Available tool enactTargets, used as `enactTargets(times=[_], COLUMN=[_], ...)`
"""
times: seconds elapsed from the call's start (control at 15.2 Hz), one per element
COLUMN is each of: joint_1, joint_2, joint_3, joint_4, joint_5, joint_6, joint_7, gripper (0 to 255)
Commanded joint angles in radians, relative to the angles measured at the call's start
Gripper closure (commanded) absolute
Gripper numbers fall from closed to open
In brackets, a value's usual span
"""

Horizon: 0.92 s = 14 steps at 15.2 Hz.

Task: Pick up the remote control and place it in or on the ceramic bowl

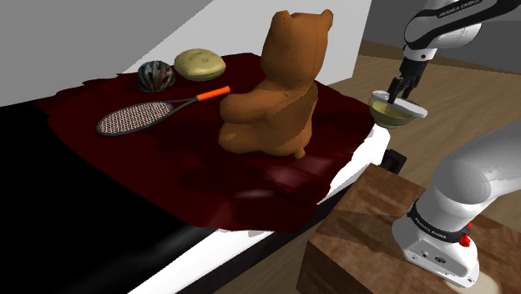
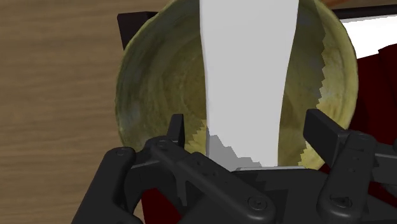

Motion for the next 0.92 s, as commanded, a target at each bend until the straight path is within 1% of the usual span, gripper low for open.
enactTargets(times=[0.0, 0.13, 0.4, 0.86], joint_1=[0.000, 0.000, -0.001, -0.001], joint_2=[0.000, 0.000, -0.042, -0.042], joint_3=[0.000, 0.000, 0.031, 0.031], joint_4=[0.000, 0.000, 0.096, 0.096], joint_5=[0.000, 0.000, 0.004, 0.004], joint_6=[0.000, 0.000, -0.137, -0.137], joint_7=[0.000, 0.000, 0.006, 0.006], gripper=[0, 0, 0, 0])
